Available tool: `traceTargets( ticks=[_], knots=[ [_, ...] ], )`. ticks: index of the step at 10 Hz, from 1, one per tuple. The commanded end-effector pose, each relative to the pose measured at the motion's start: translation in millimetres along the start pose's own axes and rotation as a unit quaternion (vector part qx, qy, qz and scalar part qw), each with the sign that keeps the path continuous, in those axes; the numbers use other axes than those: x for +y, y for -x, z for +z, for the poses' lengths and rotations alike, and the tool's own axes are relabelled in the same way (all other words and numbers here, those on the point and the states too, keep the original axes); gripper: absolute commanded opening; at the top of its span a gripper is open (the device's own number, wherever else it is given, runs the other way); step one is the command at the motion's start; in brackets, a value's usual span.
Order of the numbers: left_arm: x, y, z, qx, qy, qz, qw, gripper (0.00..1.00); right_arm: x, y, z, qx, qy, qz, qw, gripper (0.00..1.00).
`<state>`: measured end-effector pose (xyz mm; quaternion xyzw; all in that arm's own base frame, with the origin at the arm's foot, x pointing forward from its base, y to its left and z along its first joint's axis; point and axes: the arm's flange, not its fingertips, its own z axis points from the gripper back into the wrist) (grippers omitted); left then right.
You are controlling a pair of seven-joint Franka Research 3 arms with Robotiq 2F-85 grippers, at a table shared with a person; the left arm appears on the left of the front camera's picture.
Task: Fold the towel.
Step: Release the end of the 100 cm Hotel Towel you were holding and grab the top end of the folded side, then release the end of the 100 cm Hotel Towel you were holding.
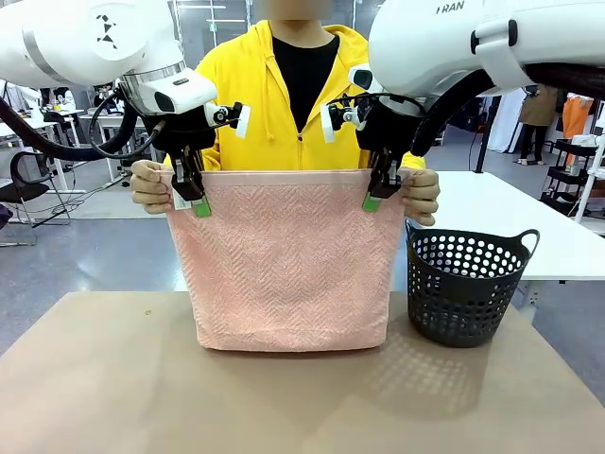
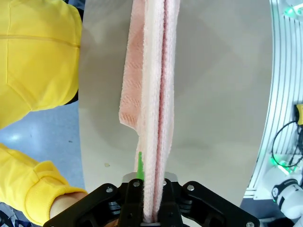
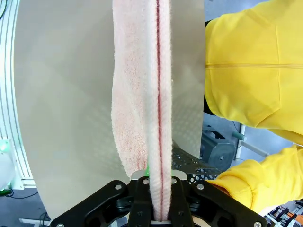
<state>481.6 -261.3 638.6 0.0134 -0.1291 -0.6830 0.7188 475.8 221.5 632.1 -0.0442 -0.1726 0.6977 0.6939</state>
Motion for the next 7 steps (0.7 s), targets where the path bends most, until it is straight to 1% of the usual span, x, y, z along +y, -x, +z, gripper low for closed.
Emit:
traceTargets(
  ticks=[1, 2, 3, 7],
  knots=[
    [-10.2, 12.4, -2.4, -0.006, 0.004, 0.023, 1.000, 0.00, -2.1, 4.2, -8.4, -0.017, -0.005, -0.014, 1.000, 0.00],
    [-15.4, 23.6, -8.9, -0.010, 0.011, 0.028, 0.999, 0.00, 0.0, 0.0, 0.0, 0.000, 0.000, 0.000, 1.000, 0.00],
    [-0.5, 1.4, -0.7, 0.001, 0.001, 0.005, 1.000, 0.00, 0.0, 0.0, 0.0, 0.000, 0.000, 0.000, 1.000, 0.00],
    [-0.5, 1.4, -0.7, 0.001, 0.001, 0.005, 1.000, 0.00, 0.0, 0.0, 0.0, 0.000, 0.000, 0.000, 1.000, 0.00]
  ],
)
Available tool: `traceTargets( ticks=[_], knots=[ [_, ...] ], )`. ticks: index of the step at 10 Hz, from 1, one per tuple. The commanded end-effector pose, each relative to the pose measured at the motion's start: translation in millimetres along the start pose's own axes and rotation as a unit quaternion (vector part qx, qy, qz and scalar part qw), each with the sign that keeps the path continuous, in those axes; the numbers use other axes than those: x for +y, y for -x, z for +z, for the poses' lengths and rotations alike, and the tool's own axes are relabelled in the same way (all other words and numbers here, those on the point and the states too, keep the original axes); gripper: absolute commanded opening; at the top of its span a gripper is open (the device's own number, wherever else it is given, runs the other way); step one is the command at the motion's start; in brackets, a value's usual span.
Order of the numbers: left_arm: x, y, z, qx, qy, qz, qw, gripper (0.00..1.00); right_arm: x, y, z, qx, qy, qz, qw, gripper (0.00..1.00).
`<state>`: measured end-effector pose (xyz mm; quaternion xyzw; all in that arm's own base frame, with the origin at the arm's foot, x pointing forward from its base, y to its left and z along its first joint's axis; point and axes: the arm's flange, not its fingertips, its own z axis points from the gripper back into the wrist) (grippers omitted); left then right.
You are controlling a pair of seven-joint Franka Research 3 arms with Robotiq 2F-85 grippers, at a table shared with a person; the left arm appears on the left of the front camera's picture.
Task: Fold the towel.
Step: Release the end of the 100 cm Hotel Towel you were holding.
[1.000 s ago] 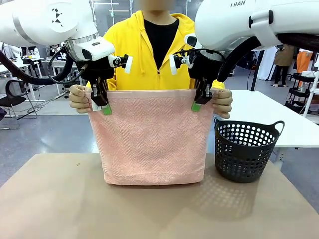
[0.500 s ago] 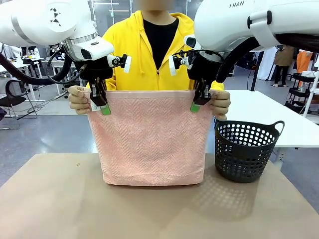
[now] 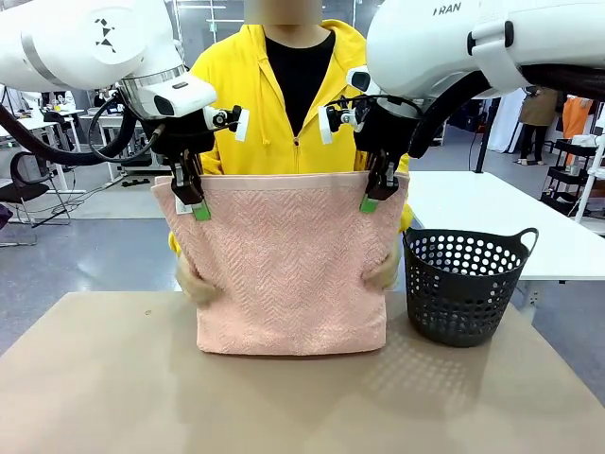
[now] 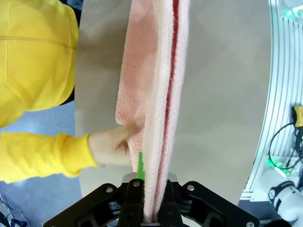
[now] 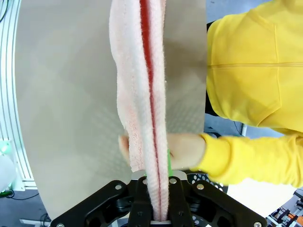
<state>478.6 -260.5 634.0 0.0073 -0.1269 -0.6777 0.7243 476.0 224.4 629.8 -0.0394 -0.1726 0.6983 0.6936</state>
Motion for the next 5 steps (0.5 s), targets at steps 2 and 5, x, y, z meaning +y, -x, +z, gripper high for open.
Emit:
traceTargets(
  ticks=[2, 5],
  knots=[
    [3.2, -0.4, 3.1, 0.002, -0.005, -0.004, 1.000, 0.00, -0.5, 2.4, 2.8, 0.003, 0.003, 0.000, 1.000, 0.00],
    [3.2, -0.4, 3.1, 0.002, -0.005, -0.004, 1.000, 0.00, -0.5, 2.4, 2.8, 0.003, 0.003, 0.000, 1.000, 0.00]
  ],
)
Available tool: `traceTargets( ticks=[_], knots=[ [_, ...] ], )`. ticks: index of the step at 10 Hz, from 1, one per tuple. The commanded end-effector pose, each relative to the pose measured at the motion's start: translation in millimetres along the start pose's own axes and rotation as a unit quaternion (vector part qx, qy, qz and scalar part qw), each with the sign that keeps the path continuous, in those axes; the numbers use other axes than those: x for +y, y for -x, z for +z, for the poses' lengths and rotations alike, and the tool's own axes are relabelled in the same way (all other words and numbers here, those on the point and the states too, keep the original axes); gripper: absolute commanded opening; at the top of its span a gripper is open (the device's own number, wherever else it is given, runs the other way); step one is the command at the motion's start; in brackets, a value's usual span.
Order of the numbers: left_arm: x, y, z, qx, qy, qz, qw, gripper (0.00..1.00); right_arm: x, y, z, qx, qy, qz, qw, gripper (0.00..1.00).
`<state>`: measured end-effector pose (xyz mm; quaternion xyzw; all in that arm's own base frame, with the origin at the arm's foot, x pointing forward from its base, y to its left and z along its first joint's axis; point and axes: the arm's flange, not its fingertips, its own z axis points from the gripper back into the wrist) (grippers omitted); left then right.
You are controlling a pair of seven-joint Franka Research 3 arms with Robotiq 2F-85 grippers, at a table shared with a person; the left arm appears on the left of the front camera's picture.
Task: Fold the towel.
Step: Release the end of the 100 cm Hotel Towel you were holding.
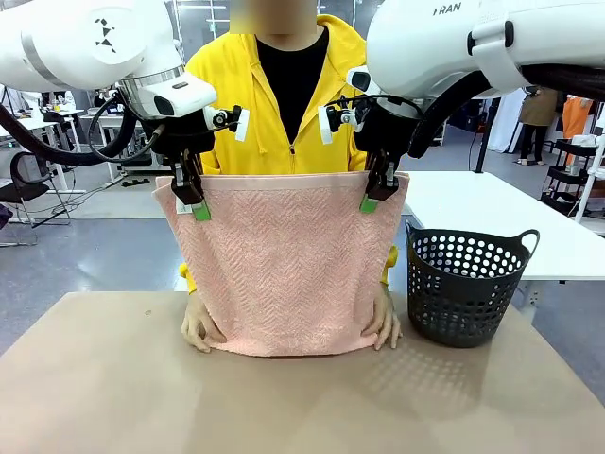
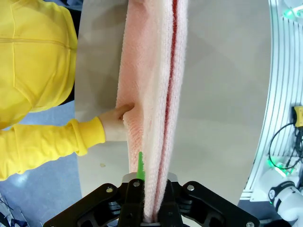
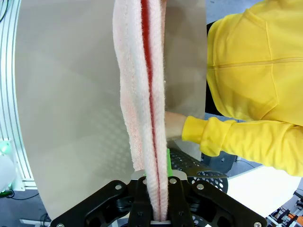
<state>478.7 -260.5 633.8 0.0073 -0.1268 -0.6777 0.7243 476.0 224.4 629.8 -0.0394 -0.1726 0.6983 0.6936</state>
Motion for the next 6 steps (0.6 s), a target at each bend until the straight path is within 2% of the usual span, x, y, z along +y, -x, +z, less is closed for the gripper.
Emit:
traceTargets(
  ticks=[1, 6],
  knots=[
    [3.2, -0.4, 3.3, 0.002, -0.005, -0.004, 1.000, 0.00, -0.5, 2.4, 2.7, 0.003, 0.003, 0.000, 1.000, 0.00],
    [3.2, -0.4, 3.3, 0.002, -0.005, -0.004, 1.000, 0.00, -0.5, 2.4, 2.7, 0.003, 0.003, 0.000, 1.000, 0.00]
  ],
)
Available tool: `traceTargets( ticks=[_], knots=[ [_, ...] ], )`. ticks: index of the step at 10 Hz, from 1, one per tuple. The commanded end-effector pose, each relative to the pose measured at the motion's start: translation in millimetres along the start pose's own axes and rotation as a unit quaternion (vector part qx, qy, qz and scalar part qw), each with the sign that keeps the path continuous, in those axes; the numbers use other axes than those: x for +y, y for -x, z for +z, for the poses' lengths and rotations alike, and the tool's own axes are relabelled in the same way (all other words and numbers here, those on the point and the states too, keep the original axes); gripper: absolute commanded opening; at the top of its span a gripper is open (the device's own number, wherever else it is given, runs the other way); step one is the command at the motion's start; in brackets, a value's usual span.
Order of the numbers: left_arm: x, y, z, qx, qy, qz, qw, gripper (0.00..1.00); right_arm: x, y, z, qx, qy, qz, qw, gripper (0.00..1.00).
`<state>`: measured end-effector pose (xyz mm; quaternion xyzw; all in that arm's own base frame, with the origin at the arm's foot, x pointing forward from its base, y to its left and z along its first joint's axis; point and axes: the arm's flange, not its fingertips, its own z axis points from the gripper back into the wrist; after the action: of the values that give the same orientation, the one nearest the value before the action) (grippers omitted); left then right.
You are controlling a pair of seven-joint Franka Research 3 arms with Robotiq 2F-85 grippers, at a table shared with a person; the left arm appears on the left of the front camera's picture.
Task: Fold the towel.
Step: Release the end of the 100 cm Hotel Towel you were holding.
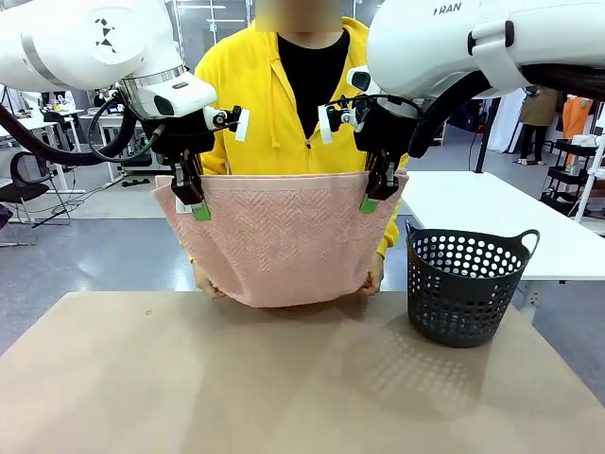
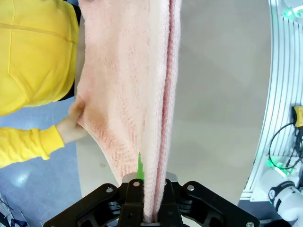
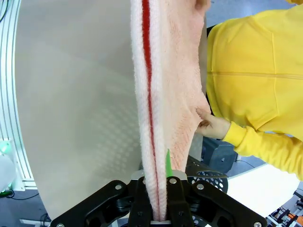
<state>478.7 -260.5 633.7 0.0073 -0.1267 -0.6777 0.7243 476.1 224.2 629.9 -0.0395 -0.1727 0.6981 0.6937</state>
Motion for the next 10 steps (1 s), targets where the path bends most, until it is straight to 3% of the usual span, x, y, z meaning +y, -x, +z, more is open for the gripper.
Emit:
traceTargets(
  ticks=[1, 10],
  knots=[
    [3.1, -0.4, 3.4, 0.002, -0.005, -0.004, 1.000, 0.00, -0.4, 2.2, 2.6, 0.003, 0.003, 0.000, 1.000, 0.00],
    [3.1, -0.4, 3.4, 0.002, -0.005, -0.004, 1.000, 0.00, -0.4, 2.2, 2.6, 0.003, 0.003, 0.000, 1.000, 0.00]
  ],
)
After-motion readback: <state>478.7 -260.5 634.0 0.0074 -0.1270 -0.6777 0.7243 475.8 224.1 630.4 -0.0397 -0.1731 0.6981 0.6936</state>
